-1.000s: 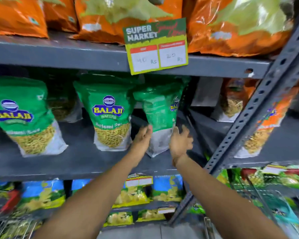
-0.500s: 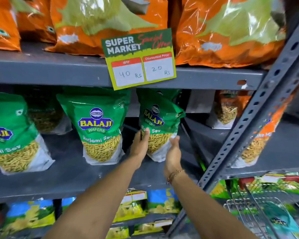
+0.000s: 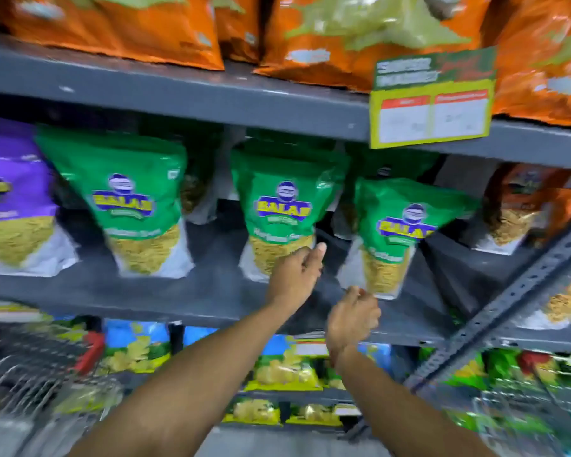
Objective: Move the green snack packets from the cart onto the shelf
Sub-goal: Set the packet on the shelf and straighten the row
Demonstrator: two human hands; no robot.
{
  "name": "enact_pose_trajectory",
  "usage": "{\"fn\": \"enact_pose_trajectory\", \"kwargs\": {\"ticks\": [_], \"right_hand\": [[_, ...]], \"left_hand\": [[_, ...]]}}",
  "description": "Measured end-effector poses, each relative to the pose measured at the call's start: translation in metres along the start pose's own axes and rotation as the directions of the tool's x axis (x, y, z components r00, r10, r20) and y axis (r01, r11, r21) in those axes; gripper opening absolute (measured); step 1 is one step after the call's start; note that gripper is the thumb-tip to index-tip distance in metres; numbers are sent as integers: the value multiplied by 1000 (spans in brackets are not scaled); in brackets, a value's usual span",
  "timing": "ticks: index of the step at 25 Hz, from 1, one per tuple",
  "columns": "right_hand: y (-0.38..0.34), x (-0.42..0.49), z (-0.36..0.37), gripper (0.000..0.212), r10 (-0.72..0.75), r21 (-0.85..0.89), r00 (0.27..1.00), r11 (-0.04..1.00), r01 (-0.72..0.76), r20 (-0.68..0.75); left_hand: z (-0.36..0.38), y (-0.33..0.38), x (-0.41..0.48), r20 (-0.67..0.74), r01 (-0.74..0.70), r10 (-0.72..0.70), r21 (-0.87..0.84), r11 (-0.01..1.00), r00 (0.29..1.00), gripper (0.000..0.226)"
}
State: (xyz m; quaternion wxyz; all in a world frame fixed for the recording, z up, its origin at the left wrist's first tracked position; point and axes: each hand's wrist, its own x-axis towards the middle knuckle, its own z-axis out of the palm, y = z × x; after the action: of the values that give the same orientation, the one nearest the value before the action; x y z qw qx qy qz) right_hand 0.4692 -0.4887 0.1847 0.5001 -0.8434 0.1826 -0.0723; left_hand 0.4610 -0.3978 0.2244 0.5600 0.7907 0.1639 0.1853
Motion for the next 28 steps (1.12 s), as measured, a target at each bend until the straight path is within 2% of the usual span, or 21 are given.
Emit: {"fn": "enact_pose_trajectory", "kwargs": {"ticks": [1,2,4,5,6,7,9,11,12,14,15,17,19,21,22,23,24,25,26,27,28], "right_hand": [[-1,-38,16,40,-152,33,987,988,150,59],[-11,-69,34,33,-307,135,936,948,287,172],[-59,-110,78,28,-490,340,780,863,374,388],[-91,-120,101,28,-532,410,730,835,367,430],[-124,-128,123,31,-537,463,725,821,333,430],[-152,-130,139,33,-551,523,729,794,309,405],[-197,-132,155,25,-520,596,787,763,252,332],[-213,-120,159,18,-428,602,864,773,198,266],[-215,-115,158,18,-388,644,889,750,151,242],[-208,-111,163,23,-331,742,911,669,44,245],[-201,-111,168,22,-319,773,905,634,-16,281],[-178,-128,175,31,-312,774,849,612,-164,427],[-156,-144,178,44,-284,651,775,730,-206,564],[-146,-153,177,57,-259,546,722,815,-193,641],[-142,-151,176,58,-244,535,726,821,-198,643],[-139,-148,172,57,-226,539,760,821,-188,609],[-134,-140,164,55,-192,566,828,806,-173,527],[-127,-132,152,51,-106,581,905,795,-171,412],[-118,-125,140,49,24,594,960,781,-193,280],[-108,-116,124,47,160,601,977,770,-213,142],[-101,-104,108,45,245,600,969,769,-220,40]], "left_hand": [[-31,-10,-1,-152,7,-8,-12,1000,988,49],[-63,-21,0,-335,32,-55,-74,997,941,43],[-135,-37,10,-661,-13,-202,-304,952,723,30],[-172,-46,23,-732,-25,-277,-372,928,623,31],[-206,-53,37,-762,6,-334,-398,917,554,35],[-232,-59,49,-771,45,-346,-383,923,534,42],[-271,-75,74,-694,32,-307,-379,925,652,62],[-290,-81,90,-578,-34,-198,-365,930,792,63],[-296,-77,93,-540,-50,-145,-329,943,829,55],[-299,-75,96,-525,-88,-84,-294,952,847,47],[-297,-78,92,-492,-96,-82,-326,941,867,46],[-290,-95,75,-309,-64,-67,-393,917,949,48],[-285,-118,61,-137,20,-68,-325,946,988,66],[-278,-126,59,-133,23,-69,-317,948,989,76],[-274,-123,58,-200,8,-77,-328,945,977,79],[-268,-119,55,-319,3,-107,-311,950,942,80],[-259,-114,50,-463,30,-155,-266,963,873,75],[-246,-113,39,-569,69,-173,-199,978,804,66],[-231,-112,24,-597,87,-145,-124,988,789,57],[-214,-110,8,-532,64,-88,-64,996,842,50],[-197,-104,-2,-403,15,-27,-33,999,915,45]]}}
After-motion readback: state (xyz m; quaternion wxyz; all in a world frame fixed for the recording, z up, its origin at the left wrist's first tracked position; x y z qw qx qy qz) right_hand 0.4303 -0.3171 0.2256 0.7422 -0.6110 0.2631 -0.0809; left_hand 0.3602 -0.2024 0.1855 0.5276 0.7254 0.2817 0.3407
